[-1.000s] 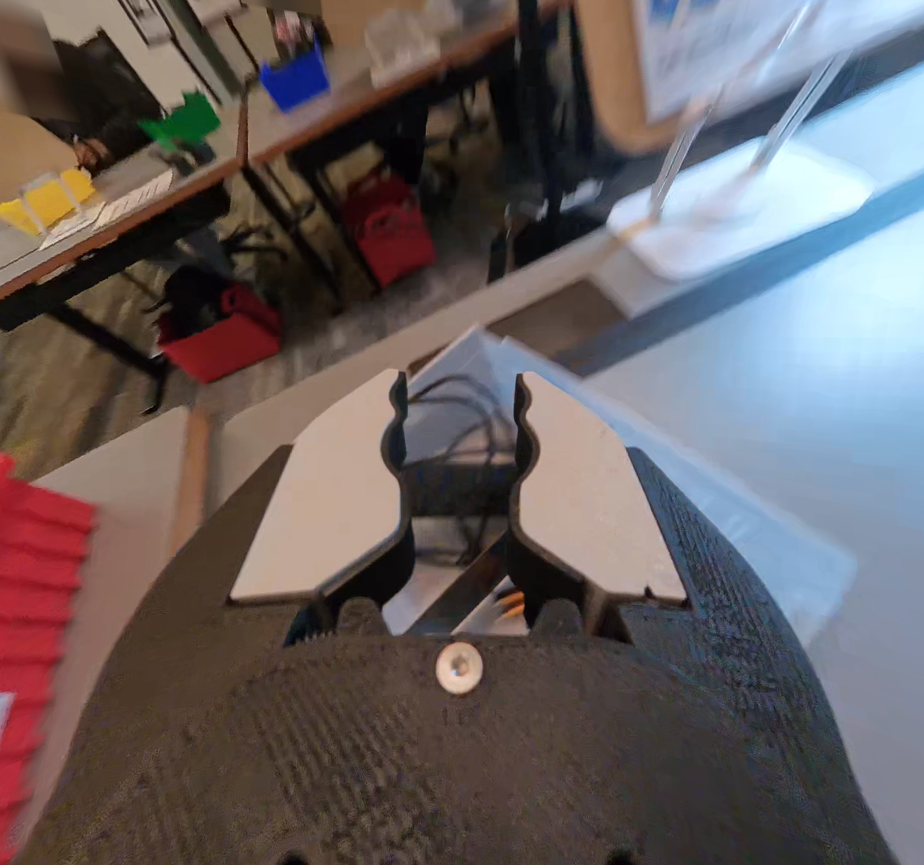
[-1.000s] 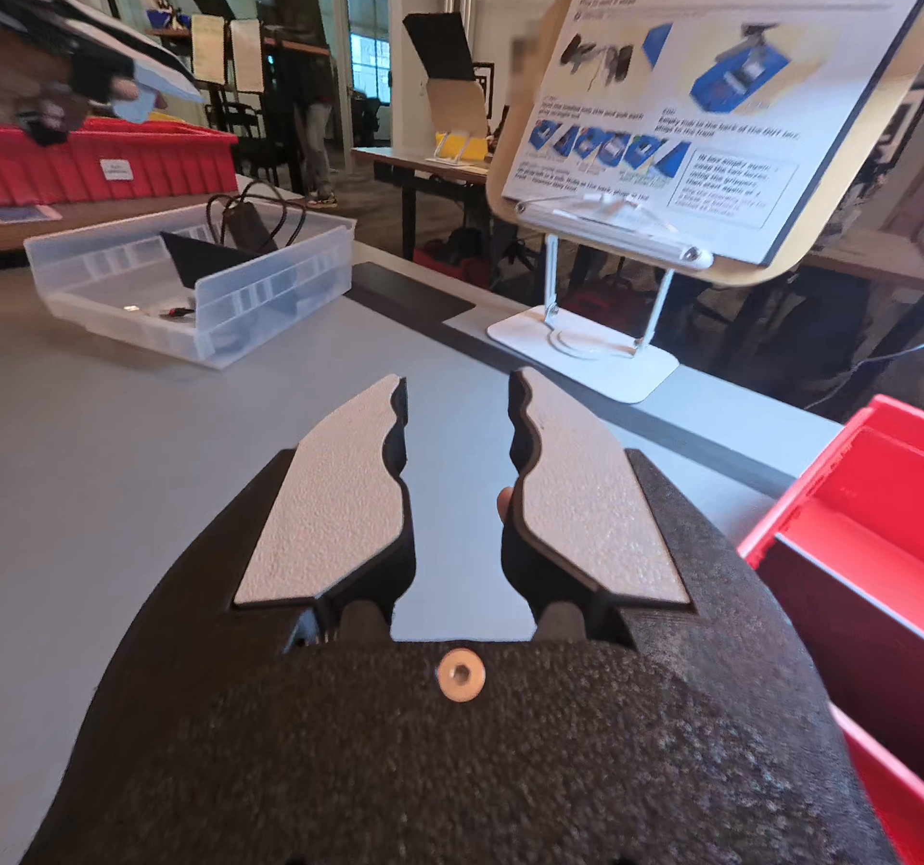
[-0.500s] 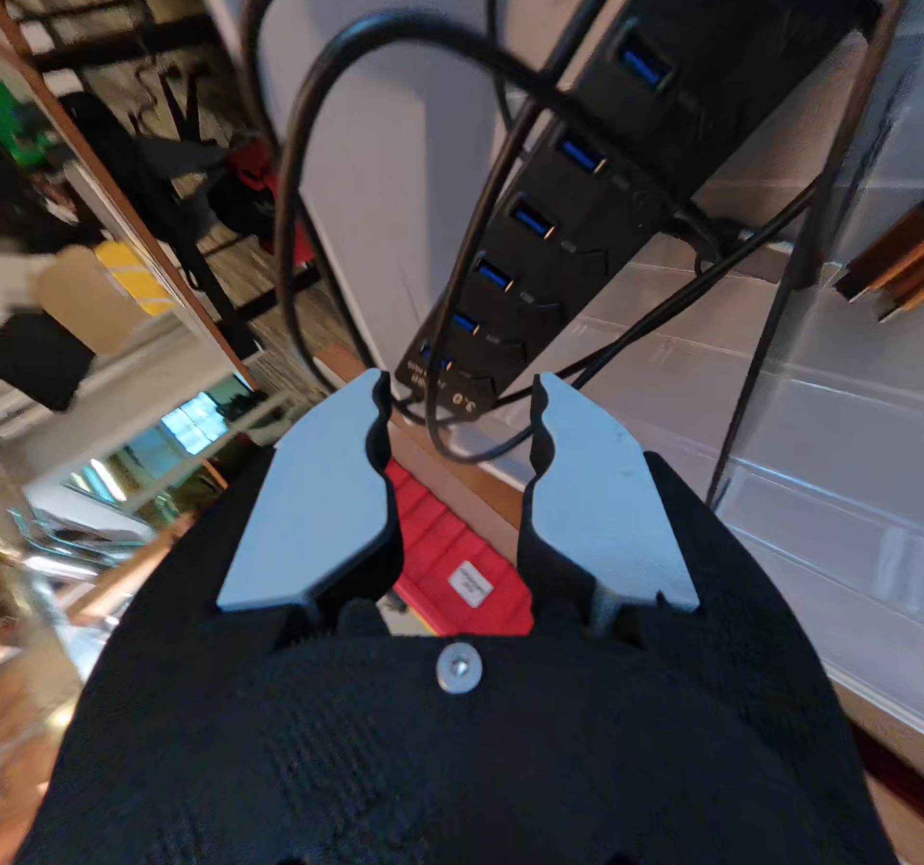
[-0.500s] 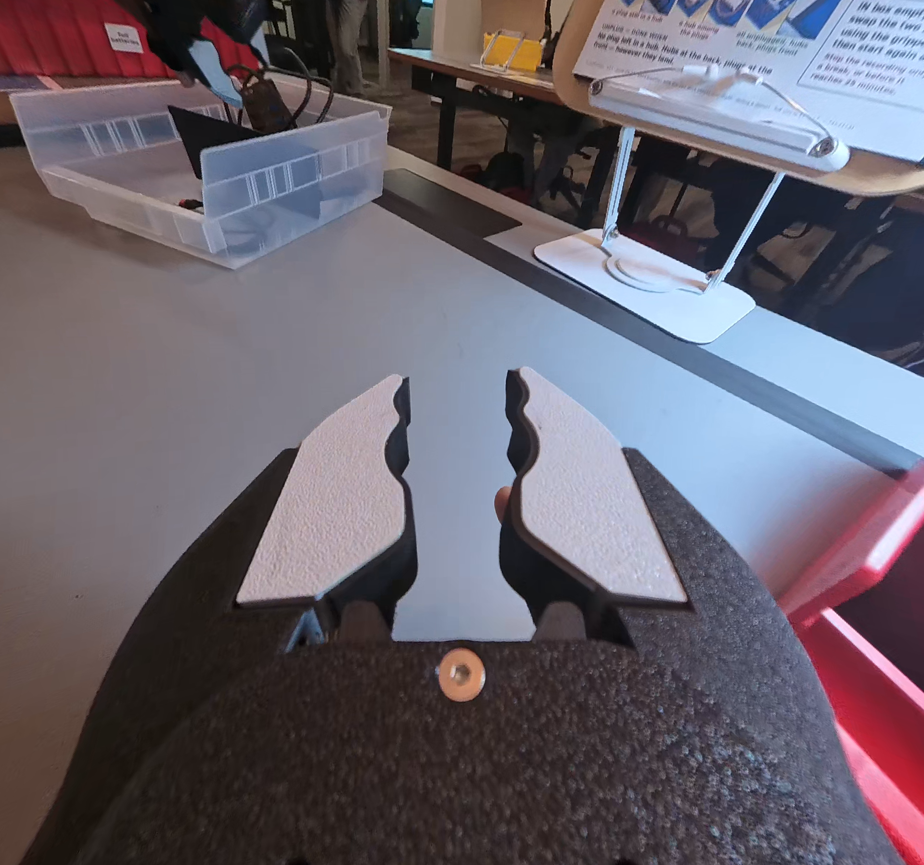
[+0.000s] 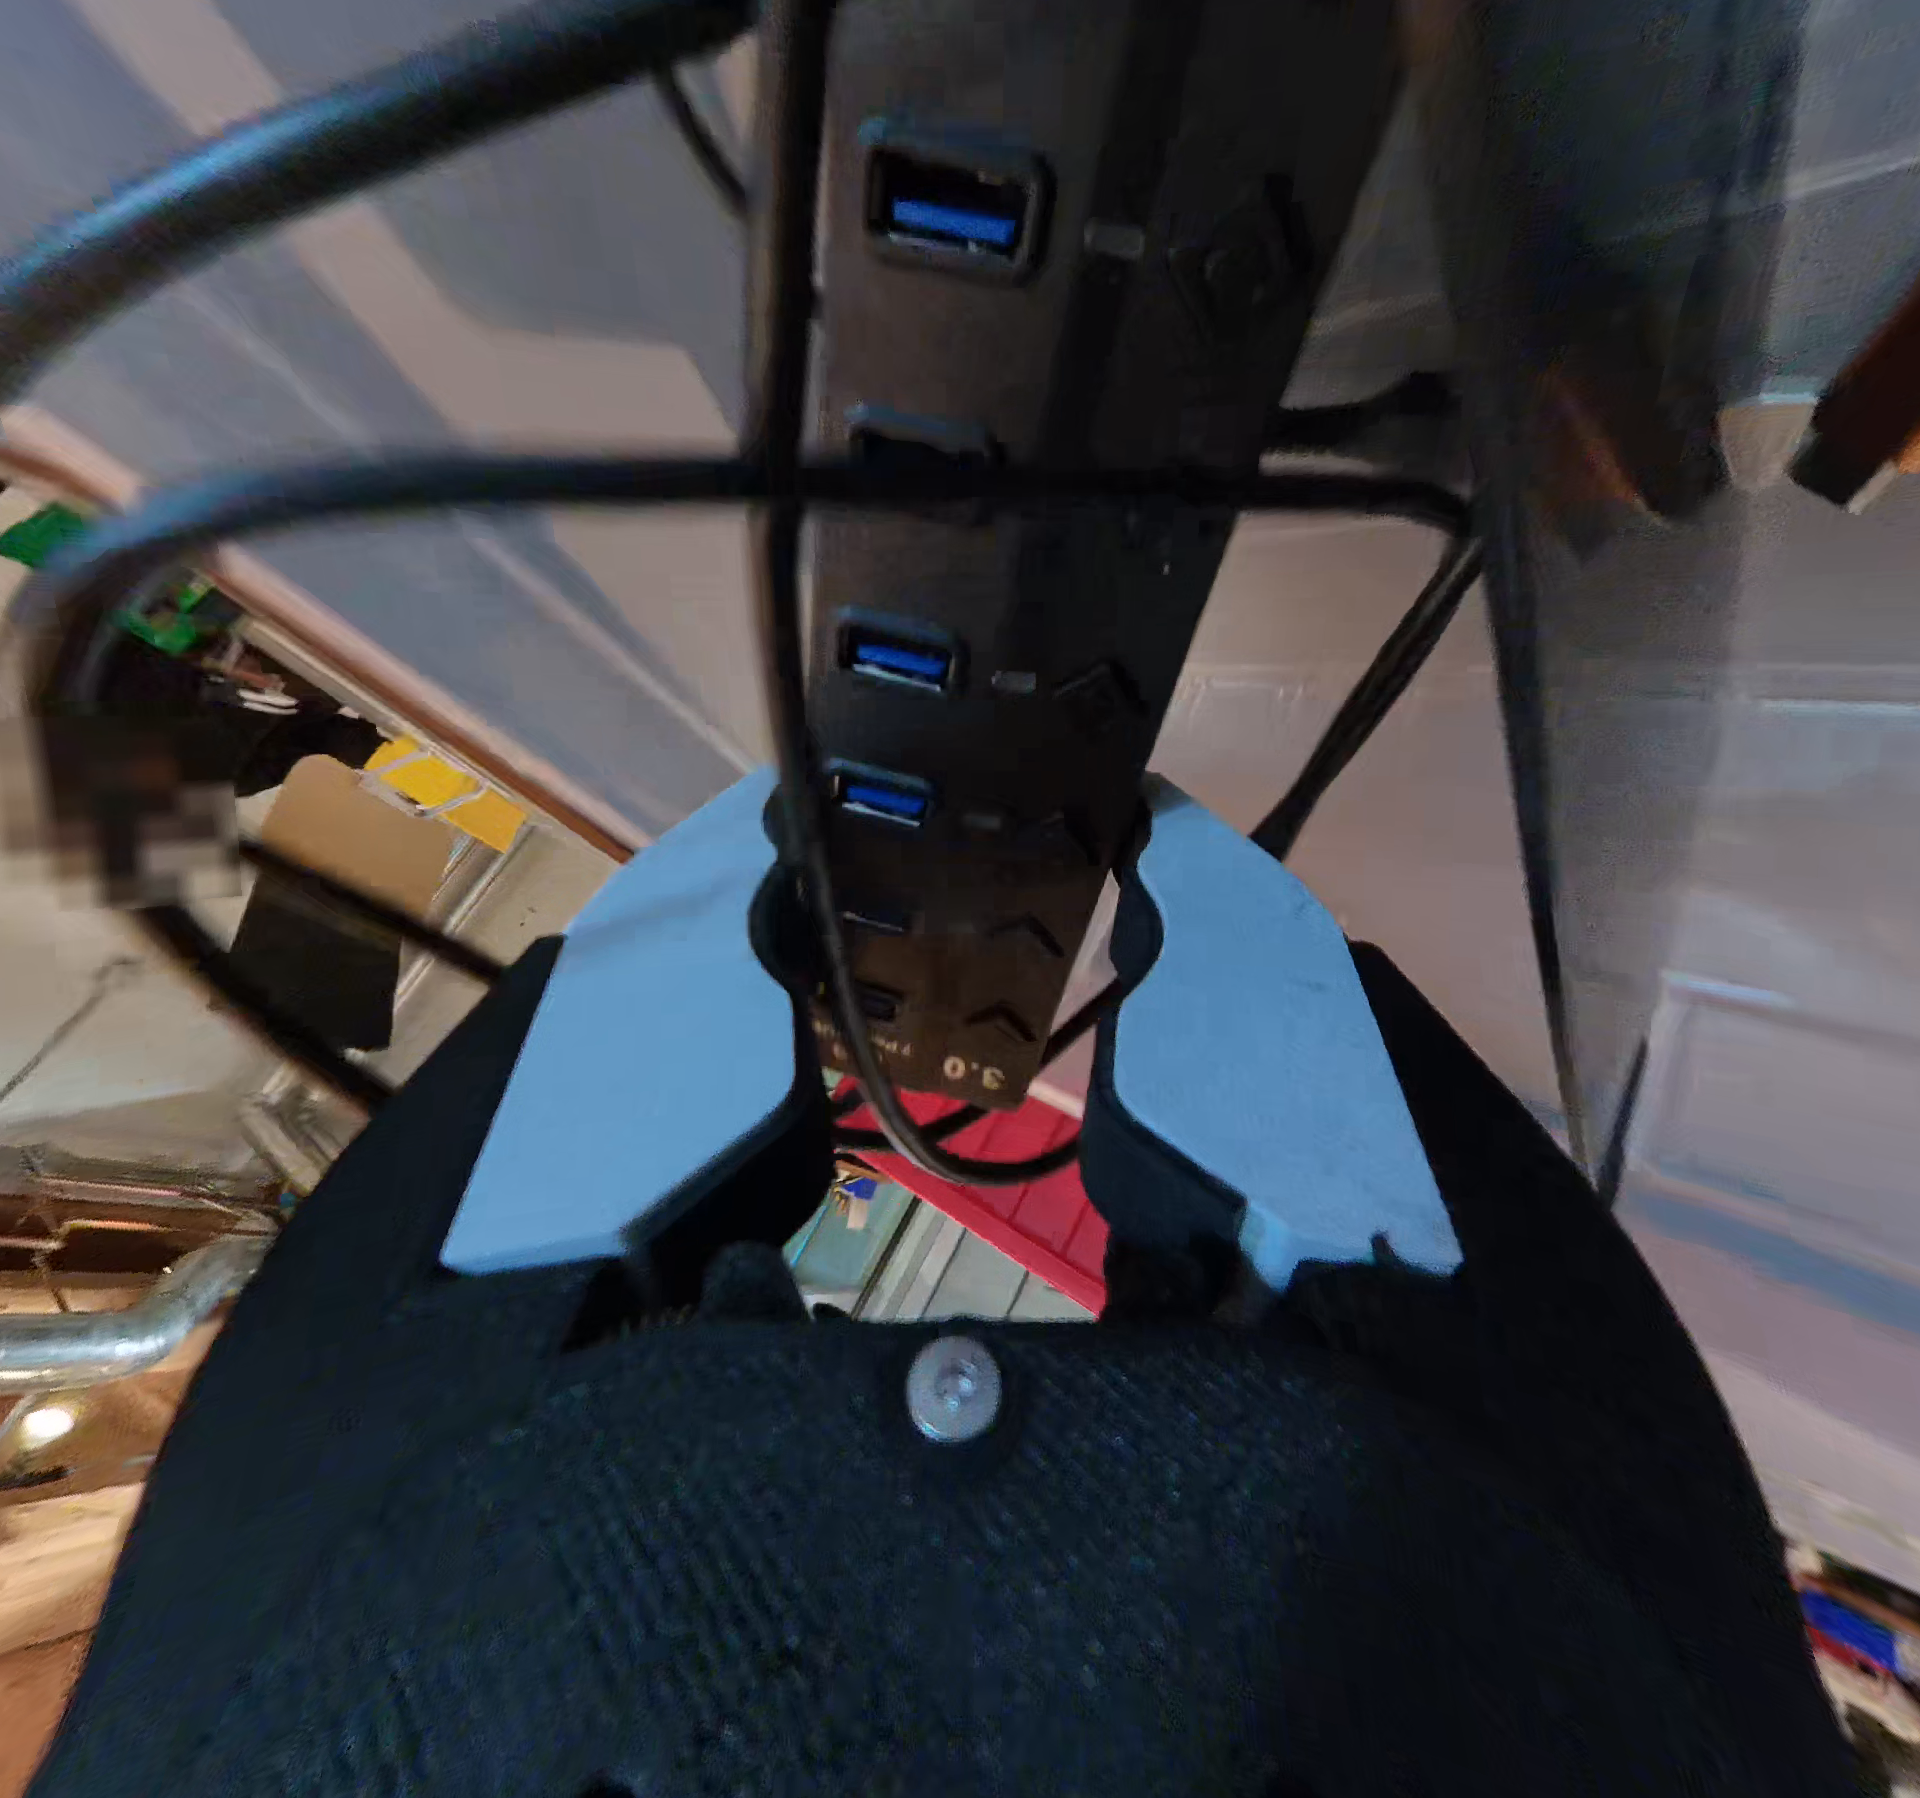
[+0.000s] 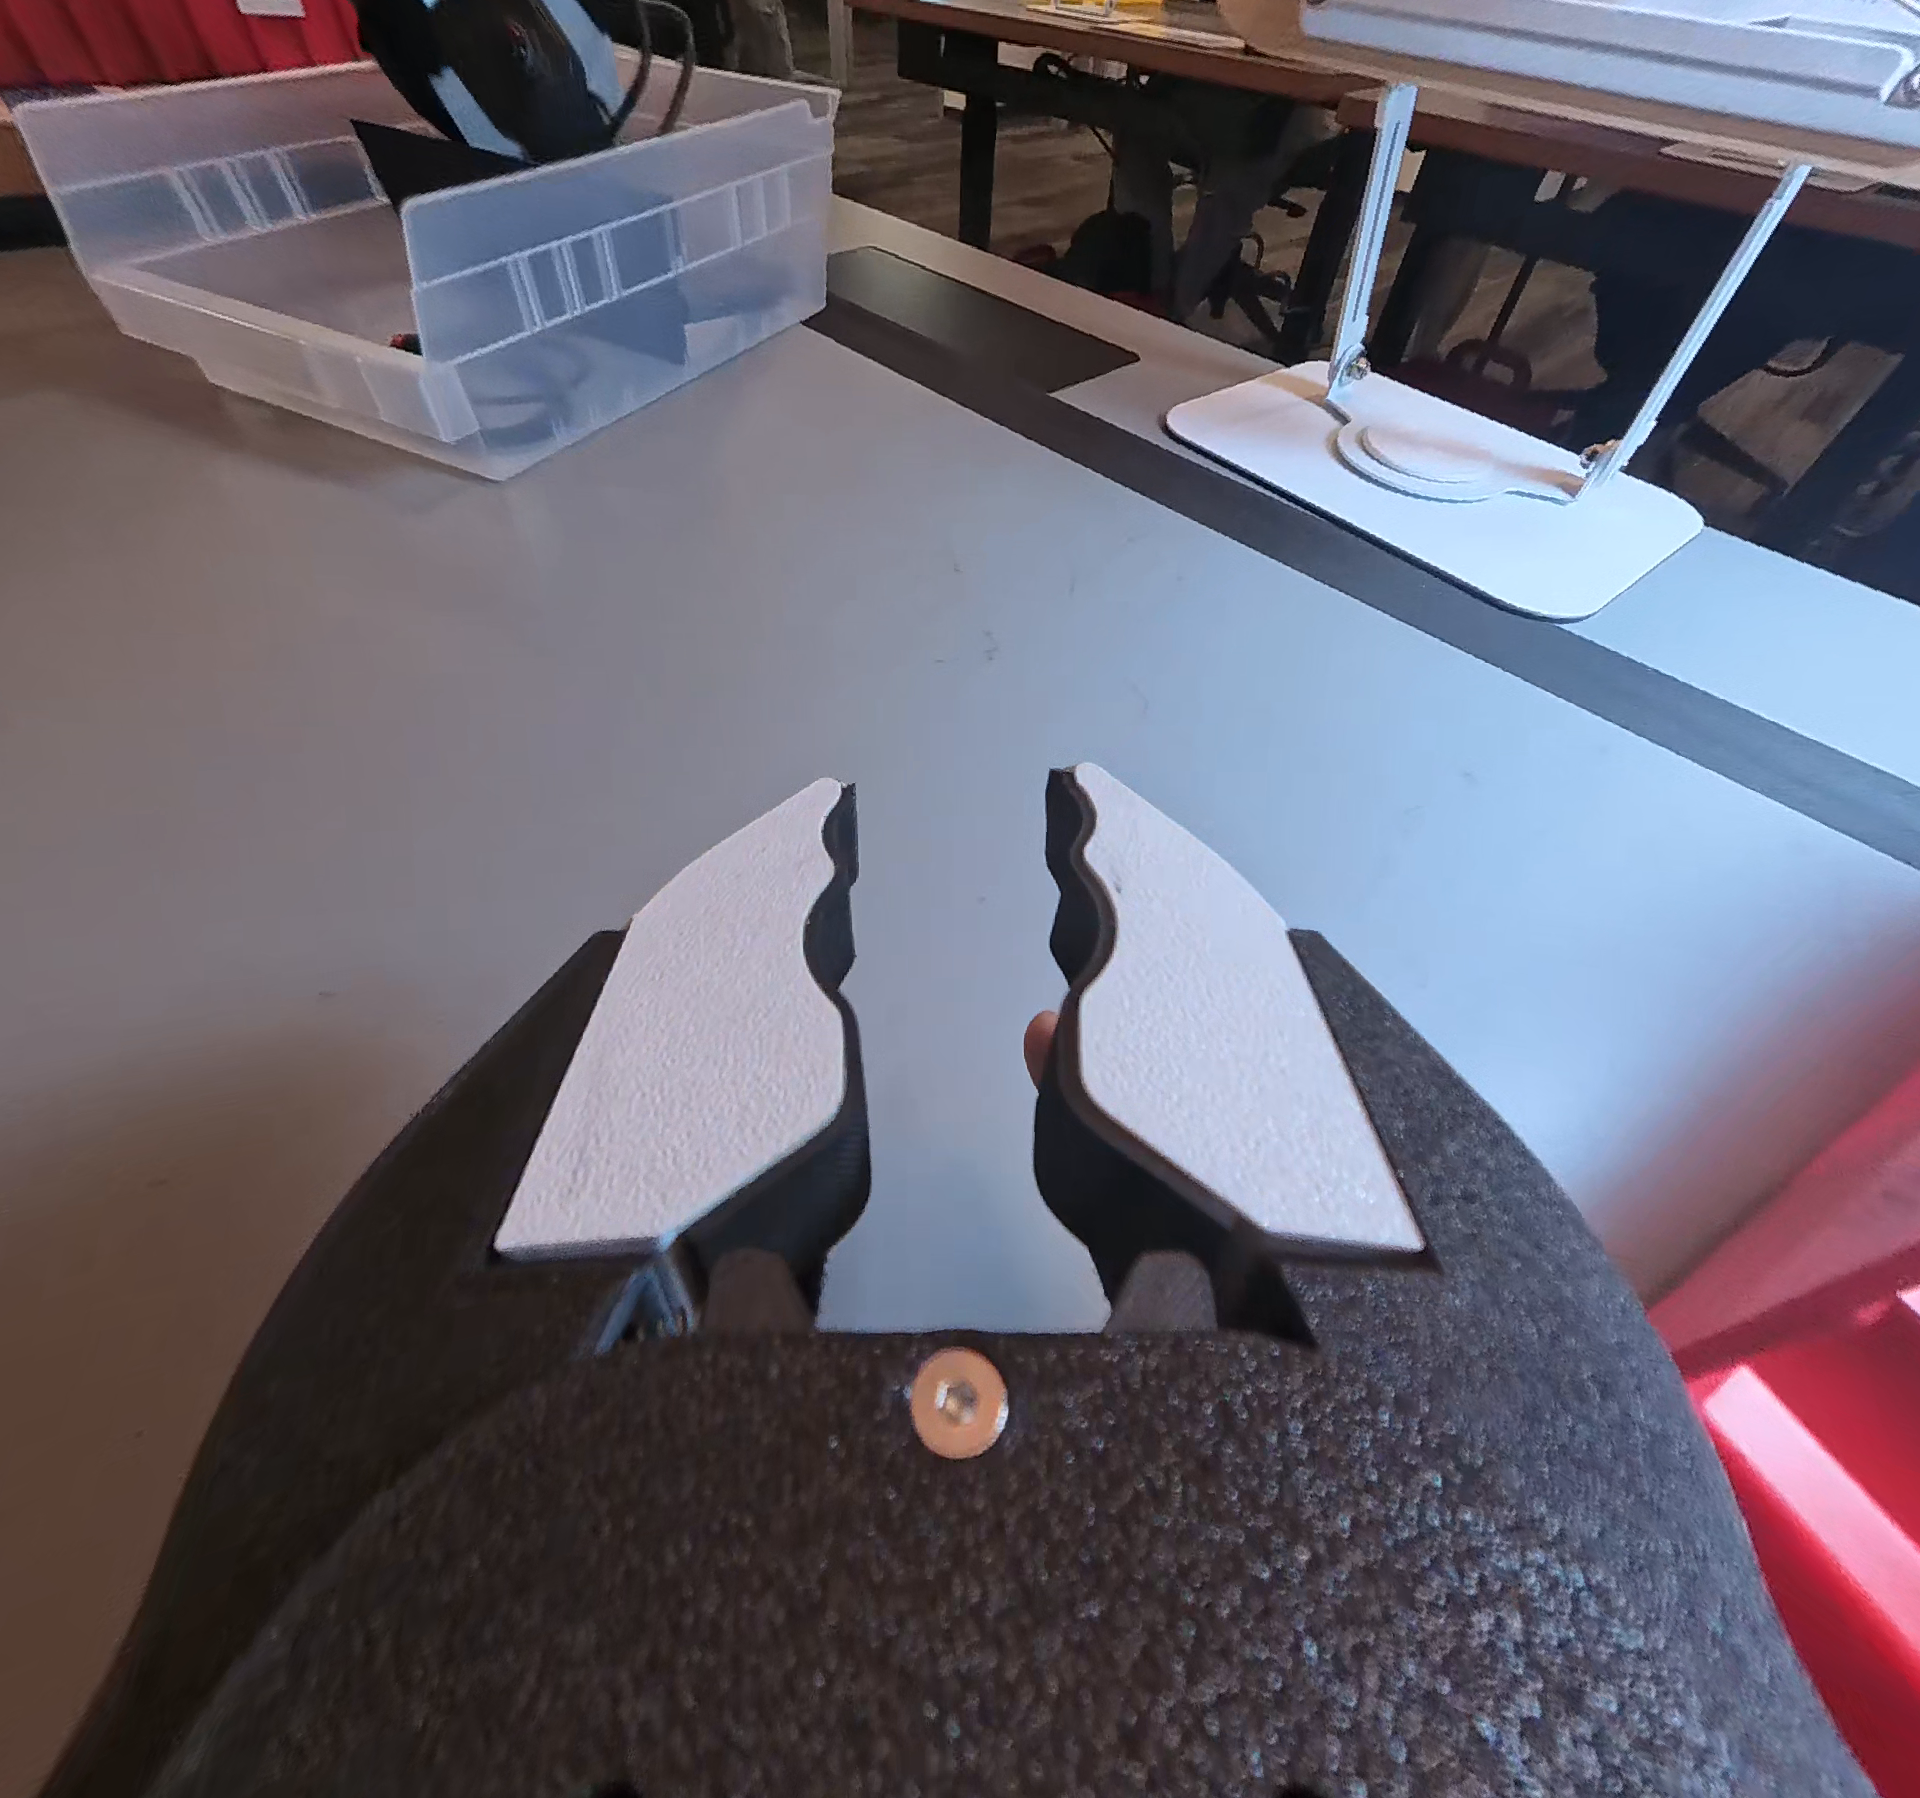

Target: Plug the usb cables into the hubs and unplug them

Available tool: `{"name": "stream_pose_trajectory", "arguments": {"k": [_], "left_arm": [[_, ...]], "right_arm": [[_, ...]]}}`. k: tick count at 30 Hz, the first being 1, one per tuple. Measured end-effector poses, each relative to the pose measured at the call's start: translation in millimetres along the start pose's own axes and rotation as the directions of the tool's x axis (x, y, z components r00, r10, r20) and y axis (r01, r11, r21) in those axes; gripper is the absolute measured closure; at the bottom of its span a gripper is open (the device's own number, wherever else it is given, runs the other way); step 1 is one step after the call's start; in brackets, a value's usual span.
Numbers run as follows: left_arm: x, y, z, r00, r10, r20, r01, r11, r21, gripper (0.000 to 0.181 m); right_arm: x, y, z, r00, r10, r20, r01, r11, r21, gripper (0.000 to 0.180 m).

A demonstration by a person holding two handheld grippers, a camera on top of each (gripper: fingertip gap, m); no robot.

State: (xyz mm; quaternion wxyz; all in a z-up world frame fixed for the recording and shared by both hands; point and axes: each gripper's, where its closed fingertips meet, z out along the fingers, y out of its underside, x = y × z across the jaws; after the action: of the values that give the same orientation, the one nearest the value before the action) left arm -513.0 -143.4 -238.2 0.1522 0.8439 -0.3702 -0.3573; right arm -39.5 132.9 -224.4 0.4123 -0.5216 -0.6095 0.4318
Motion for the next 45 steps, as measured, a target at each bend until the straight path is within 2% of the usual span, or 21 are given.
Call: {"name": "stream_pose_trajectory", "arguments": {"k": [4,7,11,15,19,23,27,30,32,34,35,38,40,42,45], "left_arm": [[-20,18,-59,0.976,-0.214,0.028,0.209,0.969,0.13,0.124],[-40,35,-119,0.921,-0.388,0.03,0.367,0.892,0.263,0.124],[-57,31,-200,0.818,-0.572,-0.065,0.526,0.696,0.488,0.124],[-52,-16,-261,0.764,-0.604,-0.227,0.566,0.458,0.686,0.124],[-28,-108,-312,0.759,-0.495,-0.424,0.556,0.153,0.817,0.124],[11,-218,-356,0.761,-0.281,-0.585,0.567,-0.15,0.81,0.124],[45,-306,-384,0.742,-0.065,-0.667,0.614,-0.332,0.716,0.124],[69,-339,-414,0.732,0.177,-0.658,0.649,-0.474,0.595,0.124],[79,-351,-425,0.729,0.242,-0.64,0.661,-0.492,0.567,0.125],[84,-361,-420,0.763,0.185,-0.62,0.627,-0.448,0.637,0.124],[89,-367,-415,0.788,0.156,-0.596,0.601,-0.409,0.687,0.124],[92,-372,-410,0.796,0.115,-0.594,0.589,-0.376,0.716,0.124],[94,-380,-401,0.827,0.021,-0.562,0.542,-0.298,0.786,0.125],[99,-385,-397,0.835,-0.004,-0.55,0.535,-0.228,0.813,0.125],[99,-379,-399,0.85,-0.019,-0.526,0.509,-0.231,0.829,0.126]], "right_arm": [[-5,-7,-4,1.0,-0.01,0.02,0.009,1.0,0.022,0.145],[-11,-14,-7,0.999,-0.019,0.039,0.018,0.999,0.044,0.146],[-23,-26,-12,0.997,-0.047,0.061,0.042,0.996,0.079,0.146],[-34,-36,-18,0.994,-0.067,0.084,0.058,0.992,0.11,0.146],[-54,-45,-21,0.982,-0.071,0.174,0.046,0.988,0.145,0.146],[-80,-52,-24,0.946,-0.044,0.321,-0.016,0.983,0.183,0.146],[-98,-56,-32,0.895,-0.039,0.444,-0.059,0.977,0.205,0.138],[-101,-57,-35,0.876,-0.054,0.479,-0.043,0.981,0.19,0.12],[-112,-56,-38,0.851,-0.078,0.519,-0.01,0.986,0.164,0.11],[-119,-55,-39,0.847,-0.107,0.52,0.028,0.987,0.158,0.107],[-121,-56,-40,0.843,-0.107,0.528,0.02,0.986,0.168,0.109],[-117,-57,-42,0.836,-0.088,0.542,0.003,0.988,0.157,0.114],[-112,-50,-37,0.856,-0.151,0.495,0.082,0.984,0.159,0.125],[-114,-46,-36,0.853,-0.171,0.494,0.097,0.98,0.172,0.125],[-114,-48,-40,0.839,-0.205,0.504,0.099,0.969,0.229,0.125]]}}
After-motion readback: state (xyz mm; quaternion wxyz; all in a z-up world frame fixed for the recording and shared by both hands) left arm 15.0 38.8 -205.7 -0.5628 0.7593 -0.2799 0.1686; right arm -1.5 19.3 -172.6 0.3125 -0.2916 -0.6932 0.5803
